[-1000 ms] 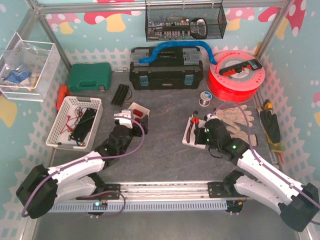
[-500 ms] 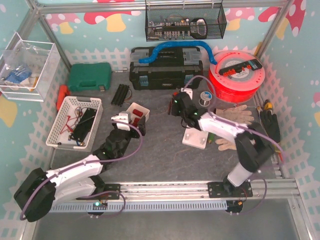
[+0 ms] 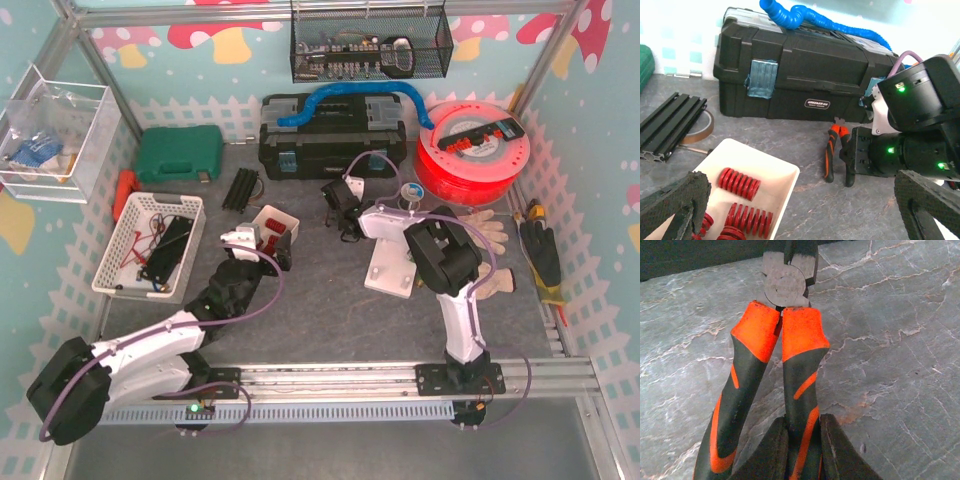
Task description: Install the large spring
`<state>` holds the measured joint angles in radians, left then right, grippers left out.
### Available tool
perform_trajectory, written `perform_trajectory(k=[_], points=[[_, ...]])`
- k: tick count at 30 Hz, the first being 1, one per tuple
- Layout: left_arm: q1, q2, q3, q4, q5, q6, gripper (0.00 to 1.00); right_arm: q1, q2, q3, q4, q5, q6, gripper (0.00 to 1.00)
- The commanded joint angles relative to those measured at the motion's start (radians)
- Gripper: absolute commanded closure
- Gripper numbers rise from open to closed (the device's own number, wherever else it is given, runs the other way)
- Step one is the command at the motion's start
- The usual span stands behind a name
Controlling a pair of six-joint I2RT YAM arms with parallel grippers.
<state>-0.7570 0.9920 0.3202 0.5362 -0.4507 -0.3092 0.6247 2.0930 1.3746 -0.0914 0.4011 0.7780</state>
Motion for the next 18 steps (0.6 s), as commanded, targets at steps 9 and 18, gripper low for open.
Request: perform_trajectory(k=[9, 18], points=[[-0.008, 0.006, -0.005, 0.028, 0.041, 0.012, 0.01, -0.026, -0.020, 0.067, -0.073, -0.021, 0.049, 0.57], [-0.008, 0.013, -0.002, 0.049, 0.131, 0.038, 0.01, -0.026, -0.360, -0.135, -0.079, -0.144, -0.022, 0.40]])
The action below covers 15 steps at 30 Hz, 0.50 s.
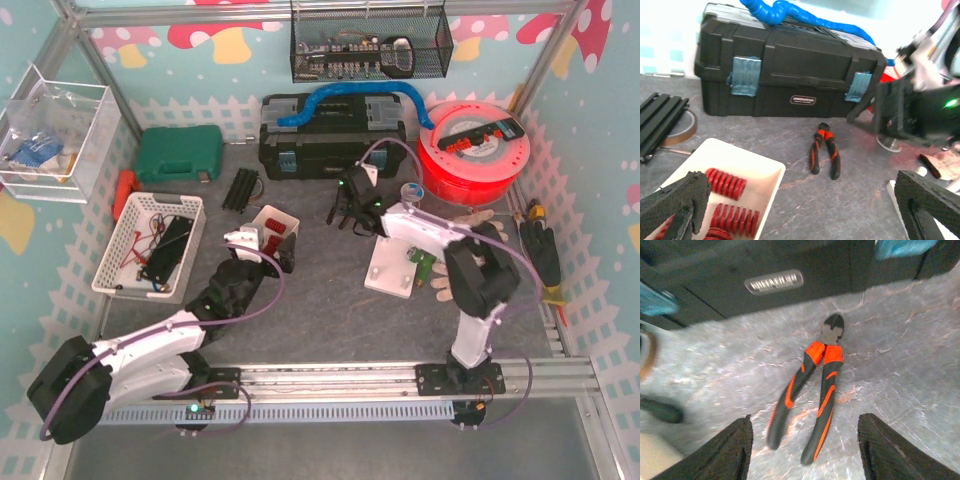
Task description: Install the large spring
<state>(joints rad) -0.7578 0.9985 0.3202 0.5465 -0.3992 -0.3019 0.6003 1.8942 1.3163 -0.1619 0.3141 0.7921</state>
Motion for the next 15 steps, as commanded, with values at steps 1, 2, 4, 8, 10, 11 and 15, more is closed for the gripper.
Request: perform_trajectory(k=[1, 2, 4, 8, 10, 11, 15], points=[[-0.008, 0.010, -0.001, 0.043, 0.107, 0.033, 0.01, -0.002, -0.203, -0.110, -0.007, -0.071, -0.042, 0.38], [-0.008, 0.013, 0.000, 0.047, 0.134, 0.035, 0.01, -0.002, -0.248, -0.144, -0.009, -0.080, -0.050, 0.36], [-0.008, 0.023, 0.002, 0.056, 0.192, 0.037, 0.01, -0.001, -0.330, -0.209, -0.021, -0.100, -0.064, 0.32], [-0.009, 0.045, 0.009, 0.071, 0.275, 0.044, 0.01, -0.002, -0.486, -0.332, -0.096, -0.096, -0.056, 0.26], [-0.009, 0.055, 0.012, 0.075, 0.297, 0.044, 0.01, -0.001, -0.569, -0.410, -0.137, -0.080, -0.032, 0.24], [-0.009, 0.060, 0.013, 0.075, 0.300, 0.043, 0.01, -0.002, -0.607, -0.443, -0.156, -0.069, -0.010, 0.24], [-0.011, 0.066, 0.016, 0.075, 0.305, 0.040, 0.01, -0.003, -0.780, -0.582, -0.238, -0.002, 0.085, 0.28]])
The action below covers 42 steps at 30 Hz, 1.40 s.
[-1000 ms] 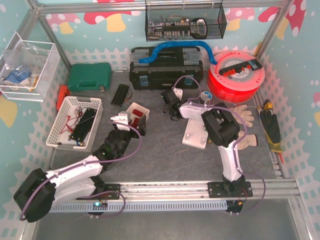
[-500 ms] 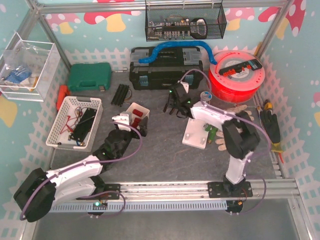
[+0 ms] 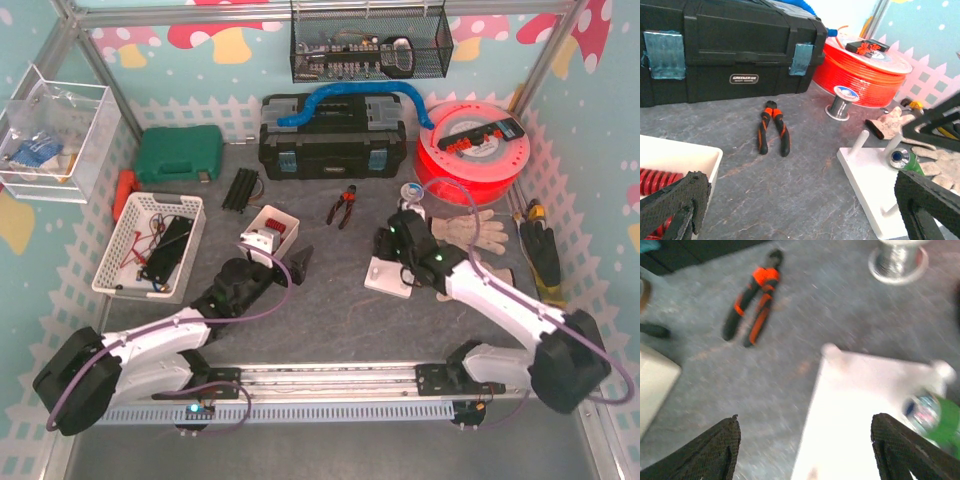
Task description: Install the large spring
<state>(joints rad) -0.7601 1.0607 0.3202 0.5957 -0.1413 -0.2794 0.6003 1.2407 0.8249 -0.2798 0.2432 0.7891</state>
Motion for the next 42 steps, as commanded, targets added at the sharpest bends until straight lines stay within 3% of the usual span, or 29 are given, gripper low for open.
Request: perform_trajectory(k=[1, 6, 10, 14, 42], points=[[-0.008, 0.003, 0.017, 0.026, 0.048, 0.017, 0.01, -0.005, -0.159, -0.119, -0.137, 0.087, 0.100, 0.30], [-0.010, 0.001, 0.014, 0.029, 0.049, 0.014, 0.01, -0.087, -0.286, -0.228, -0.163, 0.131, 0.079, 0.41], [-0.010, 0.002, 0.016, 0.026, 0.049, 0.016, 0.01, -0.234, -0.323, -0.312, -0.100, -0.003, 0.027, 0.50], [-0.010, 0.001, 0.015, 0.022, 0.044, 0.018, 0.01, -0.299, -0.282, -0.353, -0.033, -0.090, 0.006, 0.57], [-0.016, 0.020, 0.019, 0.041, 0.097, 0.022, 0.01, -0.355, -0.091, -0.445, 0.188, -0.108, 0.014, 0.64]])
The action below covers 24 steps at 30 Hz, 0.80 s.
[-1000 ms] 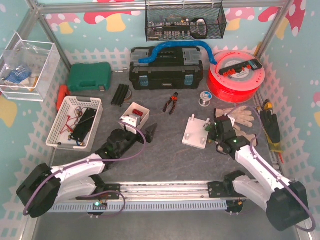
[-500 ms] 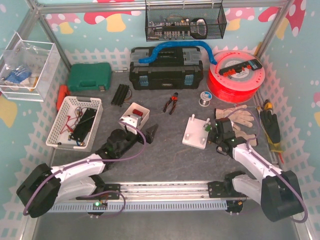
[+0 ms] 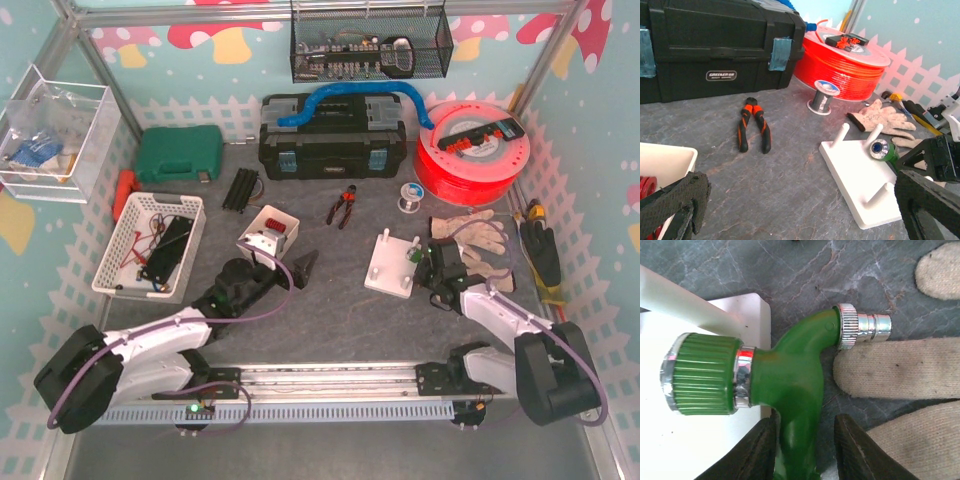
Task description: Install the large spring
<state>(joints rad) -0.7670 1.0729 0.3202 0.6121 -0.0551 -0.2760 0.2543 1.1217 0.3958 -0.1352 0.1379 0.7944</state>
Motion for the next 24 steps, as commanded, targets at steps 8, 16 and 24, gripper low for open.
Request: perform_trajectory(k=[8, 16, 24], points=[[-0.009, 0.015, 0.021, 0.025, 0.006, 0.020, 0.01, -0.009, 0.083, -0.024, 0.079, -0.003, 0.008, 0.67], [-0.009, 0.019, 0.022, 0.025, -0.004, 0.021, 0.01, -0.009, 0.033, -0.030, 0.084, 0.016, -0.005, 0.81], [-0.009, 0.034, 0.029, 0.012, -0.035, 0.020, 0.01, -0.009, -0.087, -0.023, 0.043, 0.062, -0.003, 0.86]])
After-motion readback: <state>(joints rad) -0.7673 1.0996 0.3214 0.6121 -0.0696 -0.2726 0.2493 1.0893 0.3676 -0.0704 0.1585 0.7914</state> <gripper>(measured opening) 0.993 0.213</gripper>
